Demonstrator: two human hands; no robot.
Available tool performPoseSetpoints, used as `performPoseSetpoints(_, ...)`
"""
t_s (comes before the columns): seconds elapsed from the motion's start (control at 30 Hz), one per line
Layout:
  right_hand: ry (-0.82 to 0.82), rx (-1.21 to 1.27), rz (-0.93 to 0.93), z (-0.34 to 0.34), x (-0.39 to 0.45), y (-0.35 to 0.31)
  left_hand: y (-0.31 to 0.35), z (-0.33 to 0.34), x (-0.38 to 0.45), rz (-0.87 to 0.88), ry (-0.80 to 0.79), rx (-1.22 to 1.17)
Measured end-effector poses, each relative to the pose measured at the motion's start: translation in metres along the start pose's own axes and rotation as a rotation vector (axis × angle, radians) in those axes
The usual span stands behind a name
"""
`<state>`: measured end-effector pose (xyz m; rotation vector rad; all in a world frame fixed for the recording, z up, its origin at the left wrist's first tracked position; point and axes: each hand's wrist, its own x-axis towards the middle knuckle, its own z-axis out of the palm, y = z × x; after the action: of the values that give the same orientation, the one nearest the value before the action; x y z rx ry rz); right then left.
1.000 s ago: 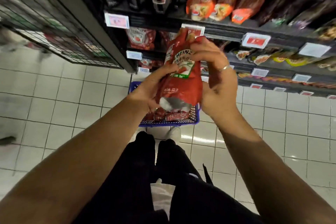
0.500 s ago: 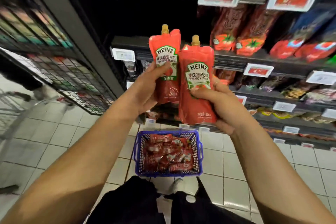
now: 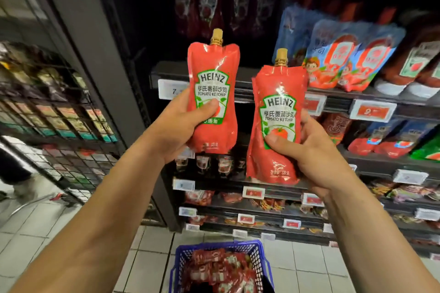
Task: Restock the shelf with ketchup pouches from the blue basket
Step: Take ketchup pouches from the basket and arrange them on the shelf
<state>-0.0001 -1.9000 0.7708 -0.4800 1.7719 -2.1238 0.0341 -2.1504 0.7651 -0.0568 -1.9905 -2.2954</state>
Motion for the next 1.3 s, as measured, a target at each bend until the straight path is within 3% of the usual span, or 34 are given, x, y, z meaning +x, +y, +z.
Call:
performPoseSetpoints(0.17,0.094,-0.01,-0.076,0.039,0.042,-0.031,0.04,-0.05,0.044,0.07,-0.007,0.068)
performPoseSetpoints(0.4,0.266,0.023,-0.05,0.058,0.102,-0.051,0.078,-0.089,0.11,0.04,-0.053,0.115)
performPoseSetpoints(0.6,0.319,0.021,-0.025,0.049,0.149,-0.05,0.073,-0.079,0.159,-0.038,0.182,0.157)
performPoseSetpoints(0.7,0.339,-0.022,0.001,0.041,0.168,-0.05,0.07,-0.061,0.185,0.063,0.17,0.13)
performPoseSetpoints(0.97,0.355,0.026,0.139,0.023,0.19,-0.045,0.066,-0.028,0.247,0.228,0.157,0.377)
performPoseSetpoints(1.3,0.44,0.018,0.177,0.027,0.208,-0.041,0.033,-0.043,0.273,0.366,0.168,0.588)
